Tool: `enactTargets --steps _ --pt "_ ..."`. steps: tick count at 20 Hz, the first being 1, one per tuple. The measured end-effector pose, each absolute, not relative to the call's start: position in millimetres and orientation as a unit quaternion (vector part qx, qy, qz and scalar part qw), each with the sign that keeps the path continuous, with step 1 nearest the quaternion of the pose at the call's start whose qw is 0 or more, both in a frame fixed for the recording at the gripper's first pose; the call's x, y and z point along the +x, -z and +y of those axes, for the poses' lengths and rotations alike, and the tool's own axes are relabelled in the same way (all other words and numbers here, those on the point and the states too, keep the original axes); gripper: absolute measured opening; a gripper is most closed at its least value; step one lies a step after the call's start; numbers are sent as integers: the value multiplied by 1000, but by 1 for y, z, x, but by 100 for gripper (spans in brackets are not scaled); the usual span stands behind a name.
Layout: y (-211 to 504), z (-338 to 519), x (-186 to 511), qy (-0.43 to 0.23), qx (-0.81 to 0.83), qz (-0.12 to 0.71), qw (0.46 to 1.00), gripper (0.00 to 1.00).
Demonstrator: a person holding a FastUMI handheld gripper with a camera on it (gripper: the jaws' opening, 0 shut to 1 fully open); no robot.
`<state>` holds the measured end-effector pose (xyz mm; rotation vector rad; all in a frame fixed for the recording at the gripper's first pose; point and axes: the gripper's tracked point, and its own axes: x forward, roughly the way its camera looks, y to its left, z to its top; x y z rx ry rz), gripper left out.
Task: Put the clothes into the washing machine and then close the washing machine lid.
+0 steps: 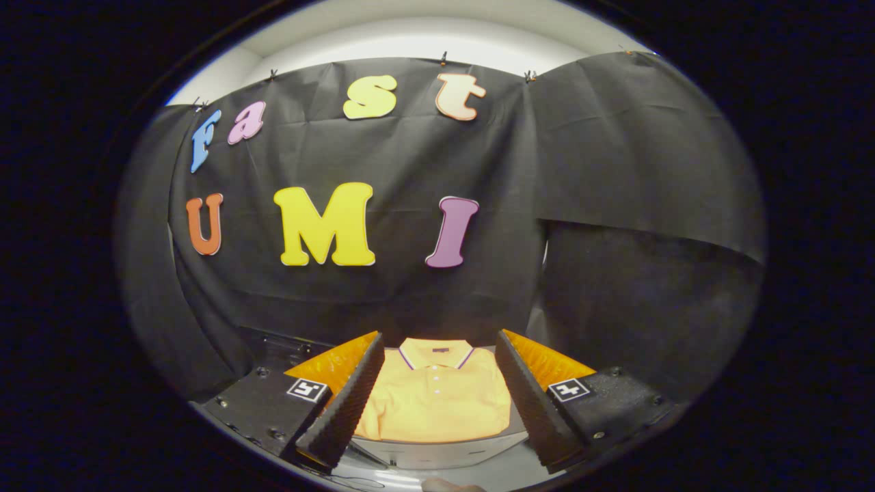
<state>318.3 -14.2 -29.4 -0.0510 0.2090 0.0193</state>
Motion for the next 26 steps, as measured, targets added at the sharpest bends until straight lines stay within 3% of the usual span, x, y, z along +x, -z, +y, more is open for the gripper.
enactTargets --steps 10,19,26 --pt "123 -24 462 0 -34 235 971 100" --pt "209 -27 497 5 -16 368 930 100" --pt "251 -34 499 23 -55 395 917 100"
